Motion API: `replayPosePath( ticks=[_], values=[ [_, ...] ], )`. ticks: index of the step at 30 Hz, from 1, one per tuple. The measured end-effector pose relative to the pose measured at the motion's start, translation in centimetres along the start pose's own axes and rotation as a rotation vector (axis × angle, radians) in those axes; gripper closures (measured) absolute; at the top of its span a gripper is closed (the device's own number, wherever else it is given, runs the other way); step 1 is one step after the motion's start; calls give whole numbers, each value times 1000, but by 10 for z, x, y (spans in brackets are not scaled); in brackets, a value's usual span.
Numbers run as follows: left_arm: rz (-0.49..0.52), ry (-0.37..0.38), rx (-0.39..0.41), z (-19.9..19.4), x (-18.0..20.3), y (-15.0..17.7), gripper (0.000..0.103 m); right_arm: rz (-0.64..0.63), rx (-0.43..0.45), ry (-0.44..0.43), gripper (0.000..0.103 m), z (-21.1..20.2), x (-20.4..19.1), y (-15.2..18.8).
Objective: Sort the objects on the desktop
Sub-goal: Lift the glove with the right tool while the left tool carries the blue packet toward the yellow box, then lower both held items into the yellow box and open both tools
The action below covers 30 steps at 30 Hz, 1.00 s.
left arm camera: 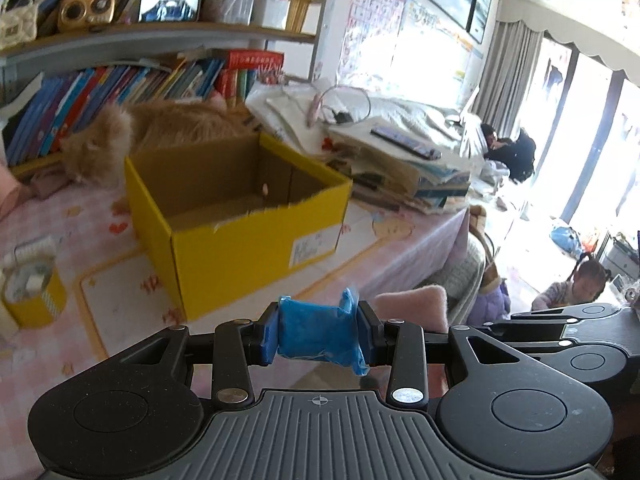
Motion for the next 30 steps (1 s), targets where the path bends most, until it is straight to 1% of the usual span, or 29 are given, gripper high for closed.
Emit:
replayPosePath(
  ticks=[3,9,15,25,30],
  values=[
    [17,-9,30,2,1,-16,66,8,23,-14,95,1,4,-18],
    [40,-57,91,5,-5,-48,66,-1,80,-73,95,5,2,-60],
    [51,-142,143,11,-16,-76,66,-58,147,-148,95,9,-3,-106],
    [45,-271,203,18,-33,-115,66,-142,297,-245,95,21,-8,-188],
    [38,-326,217,27,-43,-131,66,-161,340,-295,95,31,-9,-217]
  ],
)
Point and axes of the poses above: each gripper's, at about its wrist camera, not at the fingertips, and z roughly the way its jaws point, x to its right, y to its underside, the point moved 10 cm from there along z, roughly the way its jaws point
